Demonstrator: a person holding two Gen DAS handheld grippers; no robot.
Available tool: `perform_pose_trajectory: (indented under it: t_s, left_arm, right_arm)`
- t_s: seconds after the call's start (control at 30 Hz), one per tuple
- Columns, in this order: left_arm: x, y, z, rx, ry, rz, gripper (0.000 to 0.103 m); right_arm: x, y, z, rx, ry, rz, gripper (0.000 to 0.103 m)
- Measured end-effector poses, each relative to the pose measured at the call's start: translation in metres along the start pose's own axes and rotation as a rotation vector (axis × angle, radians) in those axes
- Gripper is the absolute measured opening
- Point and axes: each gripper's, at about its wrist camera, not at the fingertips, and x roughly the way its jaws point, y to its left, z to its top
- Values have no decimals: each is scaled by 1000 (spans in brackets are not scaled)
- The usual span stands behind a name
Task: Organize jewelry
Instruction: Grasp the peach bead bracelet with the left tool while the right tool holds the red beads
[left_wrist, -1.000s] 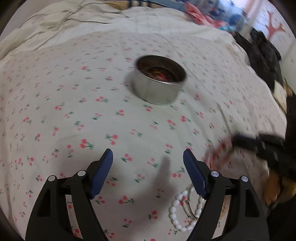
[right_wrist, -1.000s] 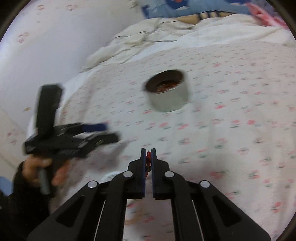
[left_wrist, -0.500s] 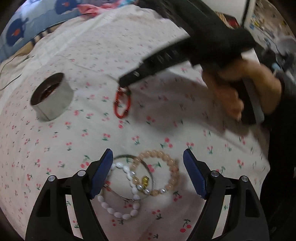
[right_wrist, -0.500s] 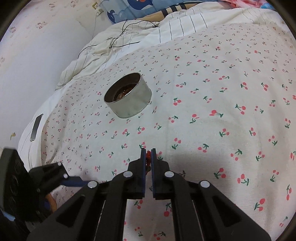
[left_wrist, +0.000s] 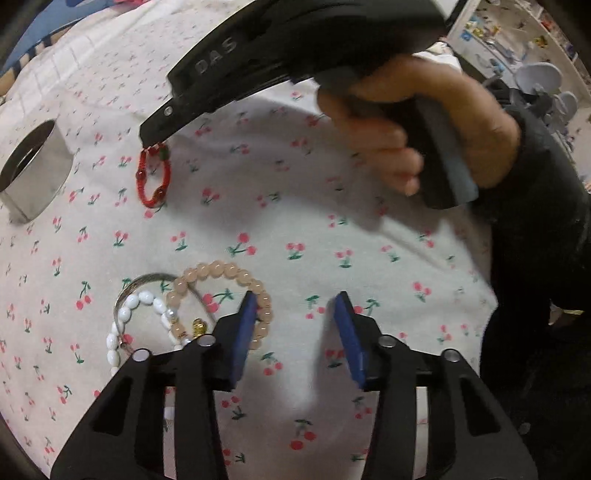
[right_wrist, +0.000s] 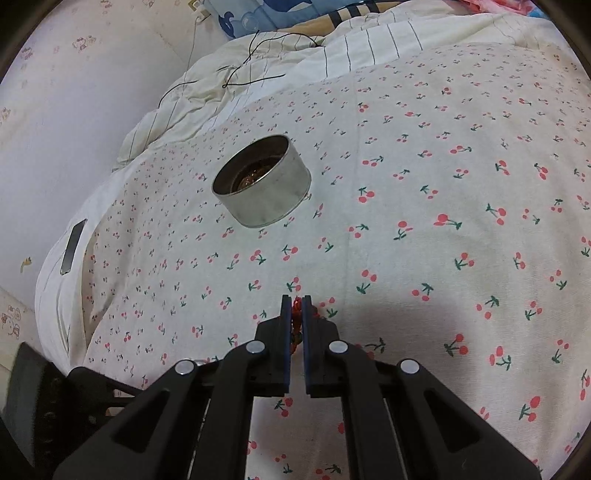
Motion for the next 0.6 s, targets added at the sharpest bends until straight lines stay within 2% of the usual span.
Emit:
perform_pose_trajectory:
  t_s: [0.13, 0.27, 0.33, 0.37, 0.5, 0.57, 0.6]
  left_arm:
    - [-4, 7, -4, -42, 1, 57, 37]
    - [0, 4, -9, -43, 15, 68, 34]
    - [0, -2, -9, -21, 17, 38, 13]
    - [0, -6, -7, -7, 11, 21, 8]
    - [-13, -11, -4, -13, -50, -43, 7]
    - [-27, -4, -1, -49, -119, -66, 7]
    - [-41, 1, 0, -84, -183, -78, 7]
  right_arm:
    - [1, 0, 0, 2, 1, 0, 6]
    - [4, 4, -1, -10, 10, 2, 6]
    - [7, 6, -2, -17, 17, 1, 6]
    - [7, 6, -2, -17, 17, 0, 6]
    - [5, 5, -1, -10, 7, -1, 6]
    - [4, 4, -1, -7, 1, -1, 6]
    - [2, 4, 0, -3, -5, 1, 6]
